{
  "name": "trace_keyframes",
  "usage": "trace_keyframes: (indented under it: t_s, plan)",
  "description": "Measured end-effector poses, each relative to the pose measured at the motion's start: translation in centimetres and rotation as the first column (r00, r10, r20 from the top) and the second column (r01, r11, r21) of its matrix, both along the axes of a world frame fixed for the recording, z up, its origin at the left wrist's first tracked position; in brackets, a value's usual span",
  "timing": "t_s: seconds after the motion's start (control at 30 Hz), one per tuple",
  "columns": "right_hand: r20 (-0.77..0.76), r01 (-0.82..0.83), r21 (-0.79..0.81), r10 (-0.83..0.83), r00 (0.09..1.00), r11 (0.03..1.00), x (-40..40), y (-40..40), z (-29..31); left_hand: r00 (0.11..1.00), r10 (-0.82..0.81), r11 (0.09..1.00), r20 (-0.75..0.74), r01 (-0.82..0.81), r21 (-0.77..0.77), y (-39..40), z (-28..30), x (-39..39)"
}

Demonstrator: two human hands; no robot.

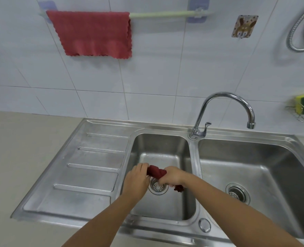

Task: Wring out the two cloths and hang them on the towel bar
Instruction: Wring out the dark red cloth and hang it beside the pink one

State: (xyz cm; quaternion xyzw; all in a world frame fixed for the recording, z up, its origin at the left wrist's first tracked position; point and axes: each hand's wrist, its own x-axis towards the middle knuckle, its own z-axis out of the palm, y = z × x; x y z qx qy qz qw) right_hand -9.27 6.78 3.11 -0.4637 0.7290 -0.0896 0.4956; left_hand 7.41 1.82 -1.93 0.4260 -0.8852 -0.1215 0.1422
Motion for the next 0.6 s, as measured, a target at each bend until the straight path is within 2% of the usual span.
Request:
trace_keyframes:
  t_s: [0.1,0.27,0.33,0.43,0.47,0.6]
  plan:
    - [0.271,0.047,0.167,-0.091,0.958,0.985,0.0,0.0,1.5,0.994,-0.075,0.991,-0.075,0.065,-0.120,0.7,-0.3,0.7]
    - [0.461,-0.060,0.391,-0.139,0.877,0.918,0.4,-0.3,2.6,0.980,-0.156,0.956,-0.127,0.117,-0.270,1.1,-0.9,1.2]
    - [0.498,-0.083,0.439,-0.165,0.851,0.895,0.7,0.0,2.8,0.971,-0.169,0.966,-0.167,0.130,-0.221,1.0,-1.0,1.1]
    - [0.511,-0.076,0.473,-0.203,0.835,0.878,0.8,0.7,2.8,0.958,-0.199,0.979,-0.205,0.202,-0.006,1.0,-0.1,1.1]
    - [0.497,-0.082,0.479,-0.193,0.846,0.874,0.8,0.9,2.6,0.961,-0.218,0.973,-0.172,0.228,0.036,1.0,0.2,1.2]
    - [0.388,-0.106,0.489,-0.107,0.916,0.866,1.0,1.8,1.7,0.951,-0.306,0.952,0.041,0.307,-0.012,0.7,0.8,1.2]
